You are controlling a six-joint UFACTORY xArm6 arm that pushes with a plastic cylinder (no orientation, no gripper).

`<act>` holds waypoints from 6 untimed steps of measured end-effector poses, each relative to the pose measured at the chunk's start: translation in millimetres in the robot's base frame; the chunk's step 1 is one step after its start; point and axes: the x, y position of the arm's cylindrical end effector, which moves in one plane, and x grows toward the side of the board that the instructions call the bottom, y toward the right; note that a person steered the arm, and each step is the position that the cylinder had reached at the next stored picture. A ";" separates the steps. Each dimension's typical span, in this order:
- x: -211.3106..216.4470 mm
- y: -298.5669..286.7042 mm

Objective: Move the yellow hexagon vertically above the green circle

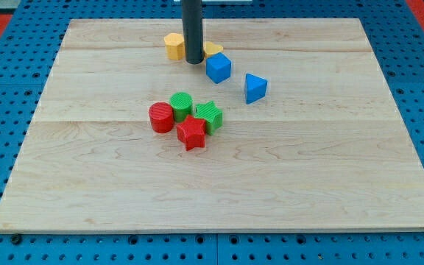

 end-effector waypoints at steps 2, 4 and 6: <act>8.0 -43.2; -4.4 -84.9; -78.3 -58.3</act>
